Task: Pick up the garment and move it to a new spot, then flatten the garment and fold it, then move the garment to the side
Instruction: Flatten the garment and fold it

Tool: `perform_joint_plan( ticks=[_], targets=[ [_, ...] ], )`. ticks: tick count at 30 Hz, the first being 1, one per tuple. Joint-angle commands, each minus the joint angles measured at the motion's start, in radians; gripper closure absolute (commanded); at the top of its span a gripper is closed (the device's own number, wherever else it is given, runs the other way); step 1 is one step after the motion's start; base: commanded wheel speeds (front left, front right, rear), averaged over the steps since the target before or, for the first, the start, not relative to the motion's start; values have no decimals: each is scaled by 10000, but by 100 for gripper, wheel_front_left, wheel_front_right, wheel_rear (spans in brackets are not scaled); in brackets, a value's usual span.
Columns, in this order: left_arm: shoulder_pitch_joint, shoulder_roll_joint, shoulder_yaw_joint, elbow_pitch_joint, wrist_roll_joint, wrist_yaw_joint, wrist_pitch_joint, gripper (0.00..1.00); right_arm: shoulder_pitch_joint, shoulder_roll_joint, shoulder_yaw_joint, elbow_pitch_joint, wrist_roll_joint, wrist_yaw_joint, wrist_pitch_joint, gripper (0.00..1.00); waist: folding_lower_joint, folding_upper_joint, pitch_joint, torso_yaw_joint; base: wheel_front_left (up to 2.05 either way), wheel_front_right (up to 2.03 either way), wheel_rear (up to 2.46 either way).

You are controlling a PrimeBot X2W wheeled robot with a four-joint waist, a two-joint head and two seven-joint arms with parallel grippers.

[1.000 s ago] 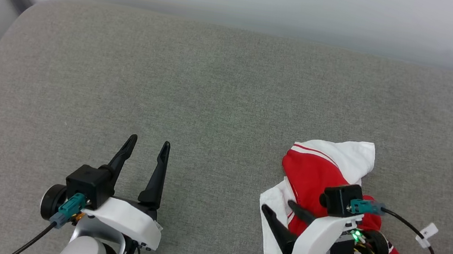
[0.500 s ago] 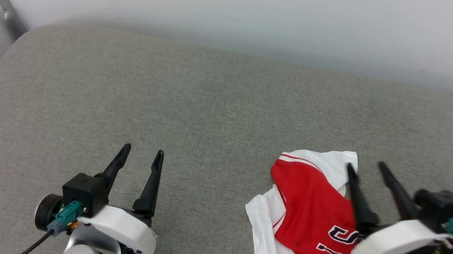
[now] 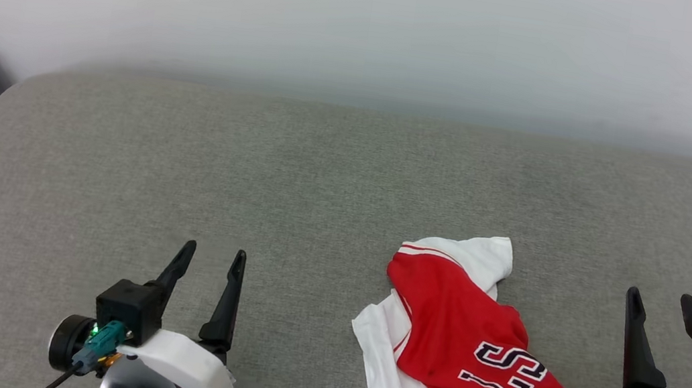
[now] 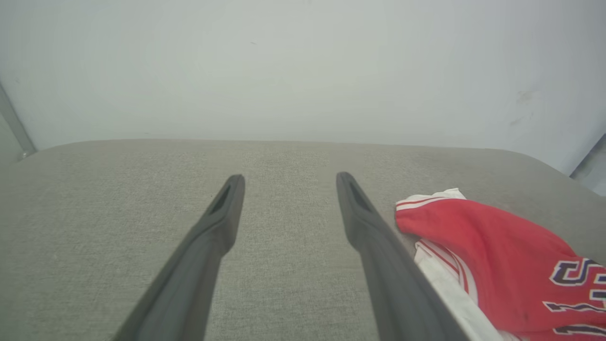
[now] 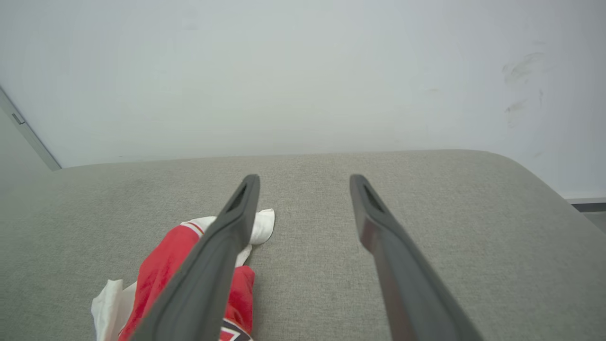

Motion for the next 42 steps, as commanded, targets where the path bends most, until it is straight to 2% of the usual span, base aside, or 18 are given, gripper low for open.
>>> perform_joint_plan(
  ticks=[1, 5, 17, 26, 27, 28, 30, 36, 41, 42],
  targets=[
    [-75, 31, -41, -33, 19, -19, 68, 0, 125, 65, 56, -140, -7, -3, 20, 0, 0, -1, 3, -89, 0, 0, 0],
    [-600, -15, -464, -43, 183, -198, 632, 0, 182, 165, 187, -542, -45, -3, 110, 0, 0, -1, 247, -271, 0, 0, 0],
    [-3041, -326, -2604, 1575, 27, -1911, 4403, 0, -236, 277, 634, -915, -131, -3, 184, 0, 0, -1, 1595, -929, 0, 0, 0],
    [-3532, -43, -3972, 2926, -625, -2272, 7252, 0, -516, 295, 739, -707, -63, -3, -119, 0, 0, -1, 2150, -1351, 0, 0, 0],
    [-3497, 1, -4163, 3012, -726, -2296, 7582, 66, -515, 296, 750, -661, -33, -3, -152, 0, 0, -1, 2149, -1376, 0, 0, 0],
    [-3462, 33, -4275, 3014, -844, -2311, 7716, 100, -507, 297, 765, -619, -7, -3, -191, 0, 0, -1, 2136, -1395, 0, 0, 0],
    [-3485, 189, -4449, 2921, -941, -2327, 7932, 100, -500, 298, 739, -515, 107, -3, -224, 0, 0, -1, 2087, -1404, 0, 0, 0],
    [-3878, 917, -3825, 1642, -762, -2038, 7130, 100, -265, 298, 460, -351, 219, -3, -183, 0, 0, -1, 1731, -995, 0, 0, 0],
    [-3221, 1891, -2930, 294, -984, -1240, 6918, 100, -186, 295, 257, -327, 287, -3, -25, 0, 0, -1, 1581, -561, 0, 0, 0],
    [-3221, 1891, -2930, 294, -984, -1240, 6918, 100, -186, 295, 257, -327, 287, -3, -25, 0, 0, -1, 1581, -561, 0, 0, 0]
  ],
)
